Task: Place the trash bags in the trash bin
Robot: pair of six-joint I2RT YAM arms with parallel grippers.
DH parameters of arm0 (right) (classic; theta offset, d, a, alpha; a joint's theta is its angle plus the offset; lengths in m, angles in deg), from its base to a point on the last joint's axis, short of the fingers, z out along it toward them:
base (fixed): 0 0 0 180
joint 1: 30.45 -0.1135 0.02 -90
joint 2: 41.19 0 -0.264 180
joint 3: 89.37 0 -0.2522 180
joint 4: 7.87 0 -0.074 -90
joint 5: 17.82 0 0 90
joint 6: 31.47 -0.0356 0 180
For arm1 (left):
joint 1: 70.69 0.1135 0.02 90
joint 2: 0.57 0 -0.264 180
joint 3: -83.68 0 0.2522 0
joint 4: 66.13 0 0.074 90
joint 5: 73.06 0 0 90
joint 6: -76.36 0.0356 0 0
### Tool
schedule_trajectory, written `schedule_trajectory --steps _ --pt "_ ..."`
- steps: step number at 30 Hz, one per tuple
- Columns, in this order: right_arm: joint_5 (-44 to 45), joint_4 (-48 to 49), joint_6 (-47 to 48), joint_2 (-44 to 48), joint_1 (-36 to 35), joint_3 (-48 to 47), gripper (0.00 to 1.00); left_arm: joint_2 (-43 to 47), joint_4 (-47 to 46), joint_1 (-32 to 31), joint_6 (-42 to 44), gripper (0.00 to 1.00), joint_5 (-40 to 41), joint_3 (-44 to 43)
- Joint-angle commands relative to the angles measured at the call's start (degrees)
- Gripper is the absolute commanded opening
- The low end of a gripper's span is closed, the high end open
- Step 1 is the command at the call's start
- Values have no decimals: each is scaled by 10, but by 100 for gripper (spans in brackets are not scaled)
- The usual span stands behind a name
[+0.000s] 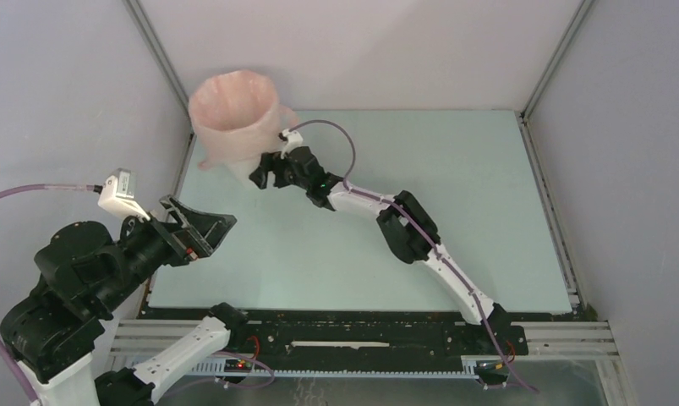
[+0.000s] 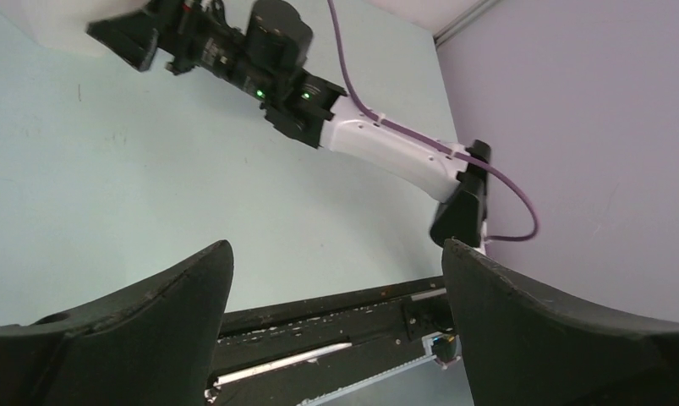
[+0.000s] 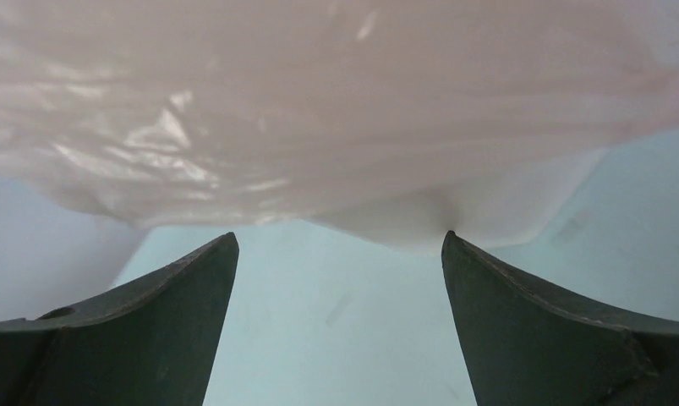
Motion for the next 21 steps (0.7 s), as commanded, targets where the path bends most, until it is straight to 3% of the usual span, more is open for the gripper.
schedule_trajectory --steps 1,3,6,13,16,18,21 --pt "-21 -125 -63 -109 -8 -214 100 -9 19 2 31 97 -1 -8" --pt "-12 -141 -79 -127 -8 -259 100 -10 19 2 32 97 -3 -7" --pt "2 -119 -78 -52 -6 -171 100 -14 15 2 36 97 3 -11" --pt "-12 -77 -40 329 26 319 100 -12 -69 2 37 98 1 40" --pt "-1 -234 -23 489 39 418 100 -17 -114 2 47 98 -3 60" --pt "5 -392 -30 579 54 437 100 -23 -138 2 57 98 -3 66" --pt "84 -604 -31 722 53 446 100 -46 -151 2 72 99 12 36"
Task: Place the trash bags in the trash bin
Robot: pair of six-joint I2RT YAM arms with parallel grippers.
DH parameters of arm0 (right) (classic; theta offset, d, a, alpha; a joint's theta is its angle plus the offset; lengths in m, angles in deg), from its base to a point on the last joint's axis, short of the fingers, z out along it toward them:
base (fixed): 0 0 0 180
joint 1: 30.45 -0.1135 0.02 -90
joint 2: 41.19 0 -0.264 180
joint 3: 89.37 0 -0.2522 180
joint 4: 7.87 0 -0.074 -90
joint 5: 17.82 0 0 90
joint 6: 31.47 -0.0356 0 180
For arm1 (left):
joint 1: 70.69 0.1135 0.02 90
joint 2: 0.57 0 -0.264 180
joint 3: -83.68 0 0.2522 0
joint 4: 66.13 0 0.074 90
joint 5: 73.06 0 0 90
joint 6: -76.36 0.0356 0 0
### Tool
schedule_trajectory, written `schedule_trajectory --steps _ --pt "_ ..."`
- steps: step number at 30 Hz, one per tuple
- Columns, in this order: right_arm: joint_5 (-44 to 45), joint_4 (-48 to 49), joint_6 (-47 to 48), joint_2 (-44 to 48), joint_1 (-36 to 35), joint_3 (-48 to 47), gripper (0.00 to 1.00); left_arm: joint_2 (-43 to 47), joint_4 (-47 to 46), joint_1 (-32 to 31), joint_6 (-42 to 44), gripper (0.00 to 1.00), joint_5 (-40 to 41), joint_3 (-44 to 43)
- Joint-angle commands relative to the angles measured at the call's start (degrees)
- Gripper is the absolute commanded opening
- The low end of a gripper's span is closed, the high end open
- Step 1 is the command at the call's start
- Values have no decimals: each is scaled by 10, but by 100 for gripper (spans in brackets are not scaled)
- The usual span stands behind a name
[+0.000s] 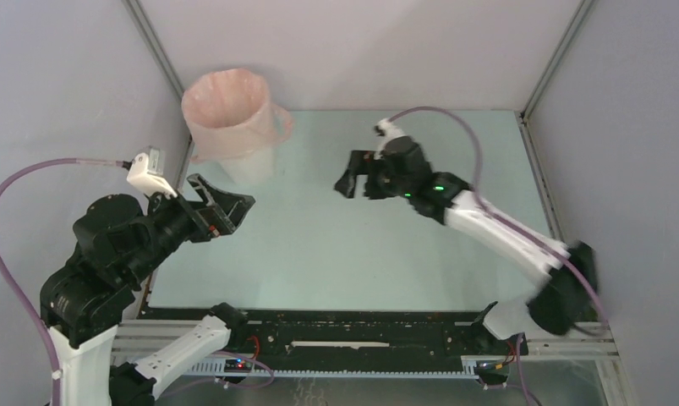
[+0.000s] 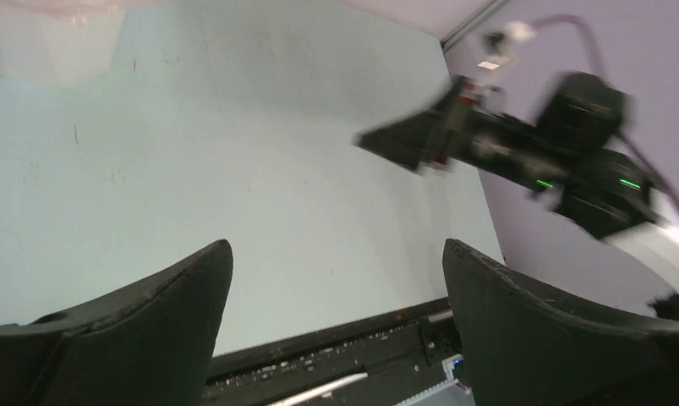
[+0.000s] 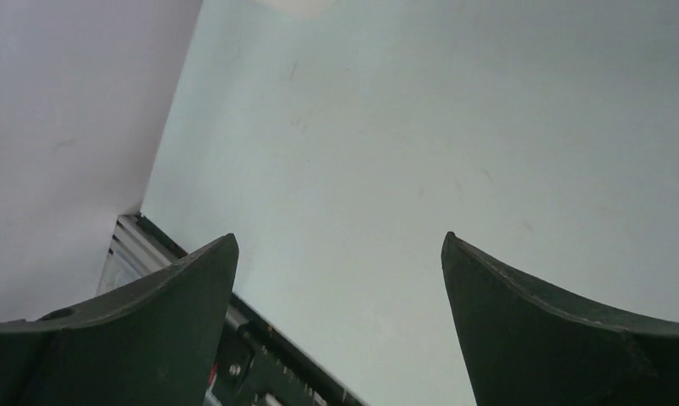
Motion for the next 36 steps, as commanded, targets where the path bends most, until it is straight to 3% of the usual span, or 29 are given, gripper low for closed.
schedule_trajectory --steps 1,7,10,14,17,24,30,36 --pt "112 -333 9 196 -3 12 100 -37 -69 2 37 99 20 -43" --pt "211 -530 -20 470 1 -40 100 -80 -128 2 47 100 27 -86" --pt "205 -600 -3 525 8 -138 100 -93 -160 2 54 100 43 -102" --pt "245 -706 -20 493 10 -326 100 -151 -110 3 88 100 80 -251" --pt "253 -719 1 457 21 -441 100 -175 -84 3 101 100 91 -330" --pt "188 -670 78 376 34 -603 100 -124 -135 3 78 100 100 -289" --pt "172 -578 84 407 41 -537 100 -92 -164 3 24 100 91 -238" --pt "195 -588 88 399 39 -537 100 -95 -164 3 -15 100 61 -231"
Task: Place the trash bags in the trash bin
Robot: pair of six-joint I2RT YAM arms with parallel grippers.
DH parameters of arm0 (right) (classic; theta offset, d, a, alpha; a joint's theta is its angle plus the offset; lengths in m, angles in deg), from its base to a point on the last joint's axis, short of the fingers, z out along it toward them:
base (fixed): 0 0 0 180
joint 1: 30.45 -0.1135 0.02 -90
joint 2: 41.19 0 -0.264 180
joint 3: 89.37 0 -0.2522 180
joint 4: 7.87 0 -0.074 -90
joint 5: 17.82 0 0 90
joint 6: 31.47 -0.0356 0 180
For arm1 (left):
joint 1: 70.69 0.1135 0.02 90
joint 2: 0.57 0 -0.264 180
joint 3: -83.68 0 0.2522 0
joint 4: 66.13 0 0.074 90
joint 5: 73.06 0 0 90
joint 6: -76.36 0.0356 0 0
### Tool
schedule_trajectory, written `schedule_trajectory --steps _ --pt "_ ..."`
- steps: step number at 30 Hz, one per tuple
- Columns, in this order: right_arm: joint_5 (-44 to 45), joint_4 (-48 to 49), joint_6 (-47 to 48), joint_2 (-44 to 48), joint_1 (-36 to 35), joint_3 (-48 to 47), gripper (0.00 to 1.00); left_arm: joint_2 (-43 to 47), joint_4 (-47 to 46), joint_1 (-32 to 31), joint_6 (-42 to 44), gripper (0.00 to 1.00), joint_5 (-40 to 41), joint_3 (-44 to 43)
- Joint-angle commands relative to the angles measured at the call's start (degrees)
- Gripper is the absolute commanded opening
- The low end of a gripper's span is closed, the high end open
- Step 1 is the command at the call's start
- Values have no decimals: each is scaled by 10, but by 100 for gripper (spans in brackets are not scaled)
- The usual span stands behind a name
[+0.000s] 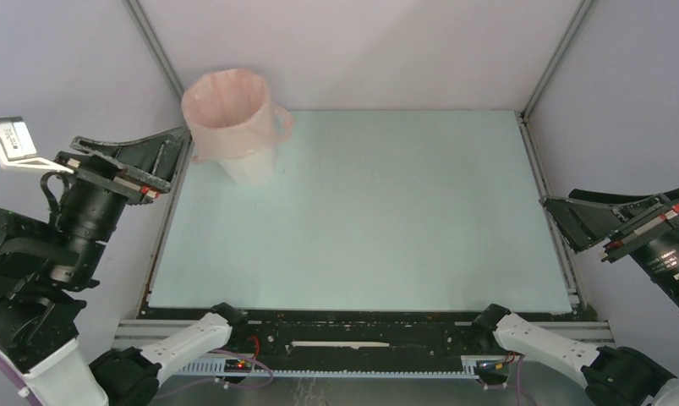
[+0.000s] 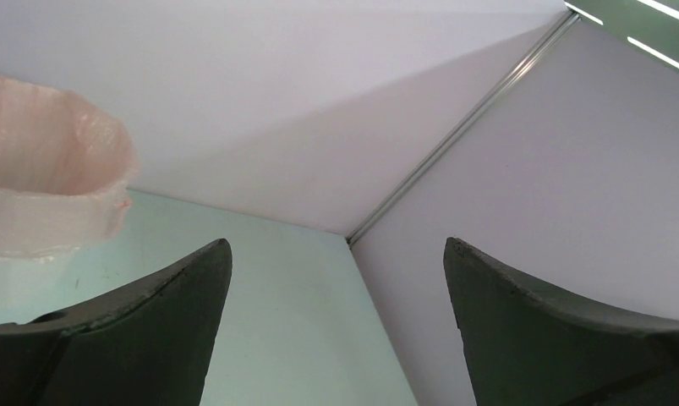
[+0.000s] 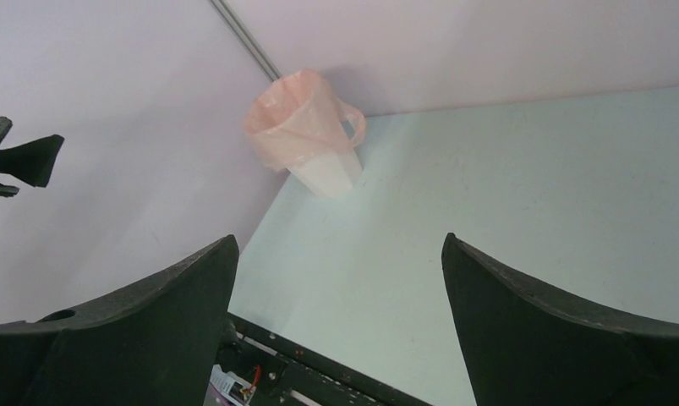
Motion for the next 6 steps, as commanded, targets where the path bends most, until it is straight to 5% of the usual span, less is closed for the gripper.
schedule_trajectory --steps 1,6 --pt "9 22 18 -4 0 -13 100 -10 -19 3 -38 100 -24 16" --pt "41 -27 -1 -30 -2 -27 99 -12 -13 3 -38 100 -24 14"
